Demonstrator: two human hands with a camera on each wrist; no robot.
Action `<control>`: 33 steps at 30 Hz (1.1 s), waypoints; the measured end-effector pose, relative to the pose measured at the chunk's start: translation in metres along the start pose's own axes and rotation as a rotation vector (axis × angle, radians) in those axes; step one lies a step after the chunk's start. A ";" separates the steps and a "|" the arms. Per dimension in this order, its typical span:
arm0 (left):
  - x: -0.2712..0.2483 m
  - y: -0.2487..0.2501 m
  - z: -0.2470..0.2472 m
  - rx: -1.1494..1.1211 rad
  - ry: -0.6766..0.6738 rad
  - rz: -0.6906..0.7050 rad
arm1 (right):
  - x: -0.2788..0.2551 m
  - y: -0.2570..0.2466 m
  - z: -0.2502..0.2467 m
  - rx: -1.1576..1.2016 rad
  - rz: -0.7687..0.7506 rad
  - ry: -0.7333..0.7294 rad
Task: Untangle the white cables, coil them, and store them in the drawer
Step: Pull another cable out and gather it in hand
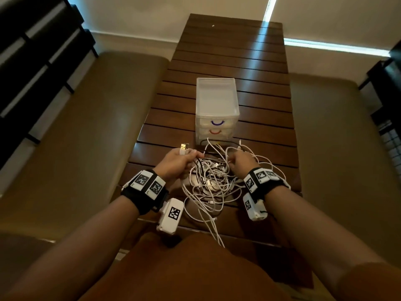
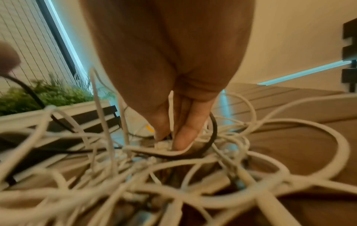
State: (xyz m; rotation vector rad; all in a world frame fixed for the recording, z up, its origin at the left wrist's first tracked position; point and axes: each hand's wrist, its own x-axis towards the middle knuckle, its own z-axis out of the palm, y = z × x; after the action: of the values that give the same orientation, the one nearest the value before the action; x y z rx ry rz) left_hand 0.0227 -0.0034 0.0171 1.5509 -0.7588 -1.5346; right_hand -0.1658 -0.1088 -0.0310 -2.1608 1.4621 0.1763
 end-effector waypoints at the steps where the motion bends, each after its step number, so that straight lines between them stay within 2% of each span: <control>1: 0.001 -0.001 0.000 0.013 -0.010 -0.004 | 0.000 0.000 0.003 -0.019 0.008 0.021; 9: 0.010 0.001 0.003 0.083 -0.039 -0.032 | 0.022 -0.003 0.023 -0.071 0.002 0.107; 13: 0.013 0.004 0.005 0.108 -0.057 -0.030 | 0.030 -0.003 0.030 -0.093 0.006 0.100; 17: 0.015 0.006 0.012 0.176 -0.026 0.055 | 0.031 -0.003 0.025 -0.098 -0.060 0.076; 19: 0.015 0.006 0.020 0.174 -0.013 0.165 | 0.024 -0.006 0.015 -0.016 -0.127 0.070; 23: 0.019 -0.001 0.033 0.265 -0.075 0.284 | -0.006 -0.008 -0.023 0.344 -0.280 -0.039; 24: 0.020 -0.003 0.038 0.320 -0.052 0.311 | -0.015 -0.007 -0.035 0.396 -0.307 -0.050; 27: 0.021 -0.003 0.050 0.494 0.135 0.378 | -0.040 0.001 -0.070 0.478 -0.334 -0.067; 29: 0.022 -0.003 0.052 0.604 0.199 0.366 | -0.054 0.004 -0.089 0.529 -0.342 -0.019; 33: 0.029 -0.008 0.045 0.720 0.195 0.283 | -0.065 0.003 -0.112 0.576 -0.382 0.124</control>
State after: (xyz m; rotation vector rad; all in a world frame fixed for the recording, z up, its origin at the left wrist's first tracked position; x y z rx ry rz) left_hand -0.0208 -0.0304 -0.0016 1.9513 -1.4456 -0.9183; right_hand -0.2150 -0.1102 0.0885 -1.9316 0.9691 -0.4662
